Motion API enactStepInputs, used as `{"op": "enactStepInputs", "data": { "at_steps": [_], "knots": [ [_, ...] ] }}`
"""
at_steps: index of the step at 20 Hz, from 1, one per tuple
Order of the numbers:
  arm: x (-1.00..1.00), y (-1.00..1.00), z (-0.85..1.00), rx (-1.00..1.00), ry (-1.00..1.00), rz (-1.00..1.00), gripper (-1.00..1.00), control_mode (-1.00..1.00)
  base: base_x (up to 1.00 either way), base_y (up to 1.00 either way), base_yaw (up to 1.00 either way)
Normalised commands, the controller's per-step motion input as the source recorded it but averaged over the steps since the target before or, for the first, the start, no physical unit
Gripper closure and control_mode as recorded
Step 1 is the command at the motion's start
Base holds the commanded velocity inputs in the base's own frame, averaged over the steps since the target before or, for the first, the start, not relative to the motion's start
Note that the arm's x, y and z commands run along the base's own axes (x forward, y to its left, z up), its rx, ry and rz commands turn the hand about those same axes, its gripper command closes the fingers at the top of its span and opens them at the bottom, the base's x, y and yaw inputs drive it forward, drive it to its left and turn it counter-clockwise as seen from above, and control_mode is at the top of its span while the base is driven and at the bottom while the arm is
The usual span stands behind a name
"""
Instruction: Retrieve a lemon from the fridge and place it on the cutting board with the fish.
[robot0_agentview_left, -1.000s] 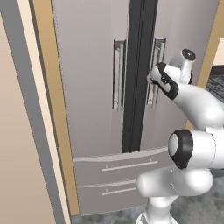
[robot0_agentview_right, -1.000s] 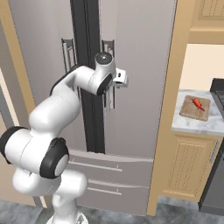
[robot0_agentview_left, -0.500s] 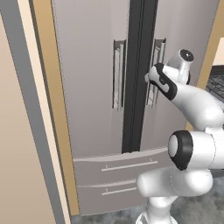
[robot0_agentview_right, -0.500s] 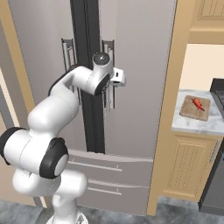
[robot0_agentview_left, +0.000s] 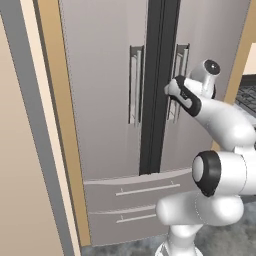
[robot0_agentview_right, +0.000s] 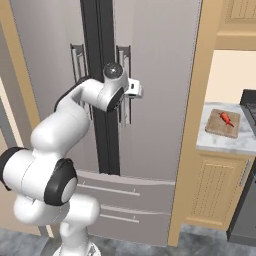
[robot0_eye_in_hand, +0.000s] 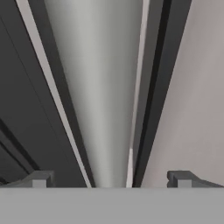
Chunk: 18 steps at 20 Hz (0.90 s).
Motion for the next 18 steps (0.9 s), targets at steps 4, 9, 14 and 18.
{"op": "enactStepInputs", "data": {
  "at_steps": [4,9,14,18],
  "knots": [
    [0.48,0.00,-0.31,-0.05,-0.05,0.00,-1.00,-1.00,0.00,0.00,0.00],
    [0.36,0.00,-0.34,0.00,-0.16,0.00,-1.00,-1.00,0.00,0.00,0.00],
    [0.34,0.00,-0.23,0.03,-0.18,0.00,-1.00,-1.00,0.00,0.00,0.00],
    [0.41,0.00,-0.14,0.01,-0.10,0.00,-1.00,-1.00,0.00,0.00,0.00]
  ]
}}
